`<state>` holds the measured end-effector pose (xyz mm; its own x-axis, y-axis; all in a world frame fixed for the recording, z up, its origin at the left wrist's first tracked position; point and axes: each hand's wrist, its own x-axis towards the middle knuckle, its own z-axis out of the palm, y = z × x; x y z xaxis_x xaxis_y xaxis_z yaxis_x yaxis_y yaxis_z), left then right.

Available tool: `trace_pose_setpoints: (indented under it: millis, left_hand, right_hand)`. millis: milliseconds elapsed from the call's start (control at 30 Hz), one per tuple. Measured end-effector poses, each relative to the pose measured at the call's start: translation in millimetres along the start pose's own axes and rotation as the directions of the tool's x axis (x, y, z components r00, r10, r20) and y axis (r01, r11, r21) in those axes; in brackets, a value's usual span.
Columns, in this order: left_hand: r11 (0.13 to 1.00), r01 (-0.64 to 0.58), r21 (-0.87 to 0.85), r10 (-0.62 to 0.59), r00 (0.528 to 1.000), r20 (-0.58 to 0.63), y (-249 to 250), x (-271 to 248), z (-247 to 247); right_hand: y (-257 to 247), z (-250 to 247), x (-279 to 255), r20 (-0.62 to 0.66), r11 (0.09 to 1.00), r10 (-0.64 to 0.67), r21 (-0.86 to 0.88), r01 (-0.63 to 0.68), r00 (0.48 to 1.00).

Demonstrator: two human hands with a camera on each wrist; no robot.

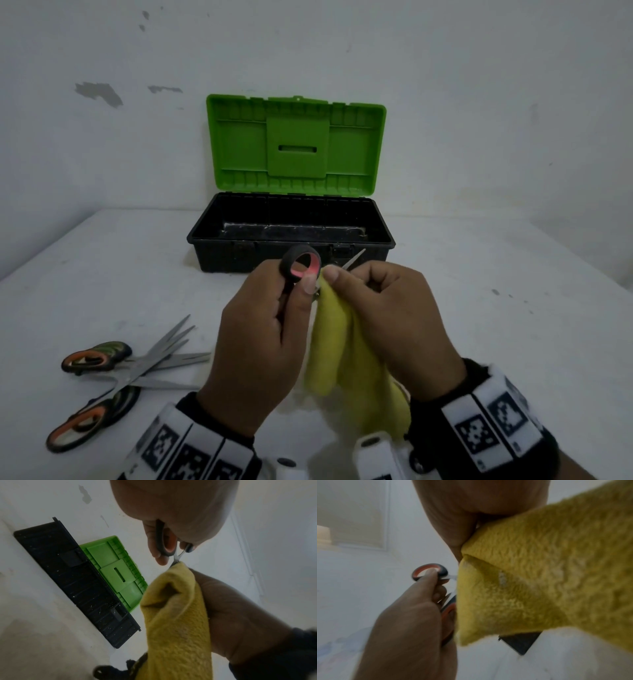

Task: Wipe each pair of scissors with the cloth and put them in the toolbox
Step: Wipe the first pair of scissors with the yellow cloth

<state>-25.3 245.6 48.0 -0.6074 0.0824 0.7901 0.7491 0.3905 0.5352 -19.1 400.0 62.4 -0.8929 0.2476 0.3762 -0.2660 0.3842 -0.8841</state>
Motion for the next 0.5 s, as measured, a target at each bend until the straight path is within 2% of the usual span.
trace_pose_setpoints:
  millis: [100,200,367,500]
  left_hand:
    - [1.000,-0.013,0.017,0.013,1.000,-0.001,-0.6,-1.9,0.3]
    - [0.999,-0.026,0.023,0.027,1.000,-0.010,-3.2,-3.8,-2.1]
    - [0.998,-0.056,0.031,0.056,0.998,0.003,-7.9,-4.0,-2.9]
    - [0.997,-0.079,0.025,0.080,0.997,-0.005,-9.5,-4.2,-6.4]
  right_hand:
    - [5.5,-6.1,8.1,-0.050,1.000,0.030,0.004,-0.029,0.998]
    - [2.3,-5.7,3.6,0.011,1.000,0.007,0.009,-0.007,1.000]
    - [11.1,-14.2,20.7,-0.085,1.000,0.028,0.009,-0.027,0.996]
    - [8.6,-11.3,15.4,-0.040,0.998,0.036,0.051,-0.034,0.999]
